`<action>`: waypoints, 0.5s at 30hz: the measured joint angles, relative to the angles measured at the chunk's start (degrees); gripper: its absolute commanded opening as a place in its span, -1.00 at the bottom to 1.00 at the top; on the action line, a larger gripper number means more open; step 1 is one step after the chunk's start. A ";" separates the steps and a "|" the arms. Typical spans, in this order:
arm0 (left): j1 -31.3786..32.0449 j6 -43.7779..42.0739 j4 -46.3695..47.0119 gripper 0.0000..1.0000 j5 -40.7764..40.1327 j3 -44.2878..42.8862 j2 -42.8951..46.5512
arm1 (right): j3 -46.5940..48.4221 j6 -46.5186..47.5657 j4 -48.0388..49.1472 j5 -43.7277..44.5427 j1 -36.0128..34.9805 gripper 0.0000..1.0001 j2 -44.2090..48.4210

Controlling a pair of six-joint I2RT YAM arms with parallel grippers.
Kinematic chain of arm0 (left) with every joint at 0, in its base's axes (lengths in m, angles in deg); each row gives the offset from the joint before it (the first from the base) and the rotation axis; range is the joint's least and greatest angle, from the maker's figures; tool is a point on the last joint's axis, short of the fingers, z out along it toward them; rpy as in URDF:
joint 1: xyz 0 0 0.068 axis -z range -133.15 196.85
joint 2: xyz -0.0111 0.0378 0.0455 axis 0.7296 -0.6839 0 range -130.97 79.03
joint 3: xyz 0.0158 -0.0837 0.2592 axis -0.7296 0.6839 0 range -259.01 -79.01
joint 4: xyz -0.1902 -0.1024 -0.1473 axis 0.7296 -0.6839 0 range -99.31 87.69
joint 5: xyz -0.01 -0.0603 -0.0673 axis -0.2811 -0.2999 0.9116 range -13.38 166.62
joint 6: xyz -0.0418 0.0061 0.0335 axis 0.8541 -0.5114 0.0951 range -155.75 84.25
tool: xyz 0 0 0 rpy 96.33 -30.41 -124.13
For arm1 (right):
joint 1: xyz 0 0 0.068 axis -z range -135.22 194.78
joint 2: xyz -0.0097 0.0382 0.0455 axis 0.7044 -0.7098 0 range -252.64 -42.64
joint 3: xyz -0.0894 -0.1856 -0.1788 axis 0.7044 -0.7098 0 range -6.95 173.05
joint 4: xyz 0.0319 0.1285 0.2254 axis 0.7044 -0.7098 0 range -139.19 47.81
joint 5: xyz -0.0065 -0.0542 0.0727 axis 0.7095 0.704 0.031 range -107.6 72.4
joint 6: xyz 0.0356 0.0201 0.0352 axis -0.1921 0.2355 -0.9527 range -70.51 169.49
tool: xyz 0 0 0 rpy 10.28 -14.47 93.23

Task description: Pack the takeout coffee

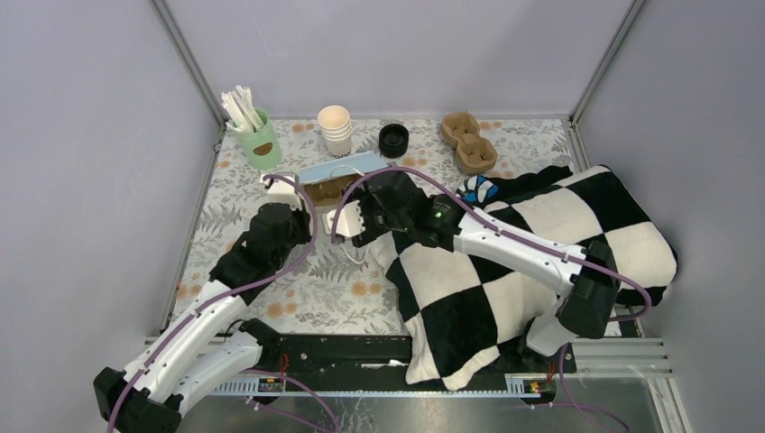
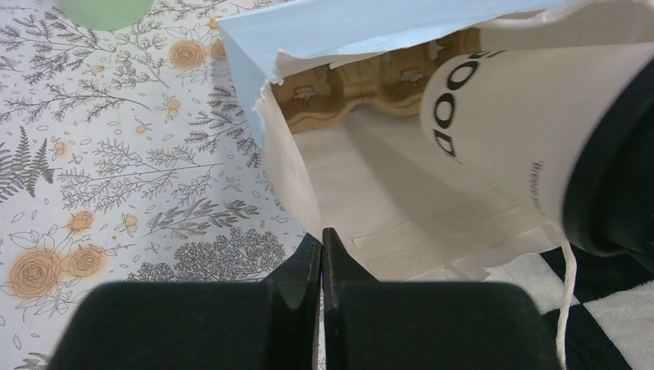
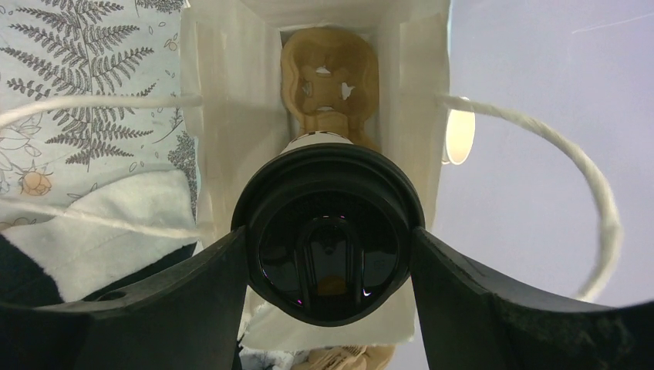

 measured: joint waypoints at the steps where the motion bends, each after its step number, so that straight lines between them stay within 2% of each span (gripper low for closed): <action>1: 0.00 -0.02 0.00 -1.00 0.15 0.02 0.00 | -0.04 0.24 0.57 0.02 0.07 -0.10 -0.63; 15: 0.00 -0.37 0.98 -1.00 1.09 2.14 1.64 | -1.62 3.10 7.10 -1.88 3.15 -0.11 -8.20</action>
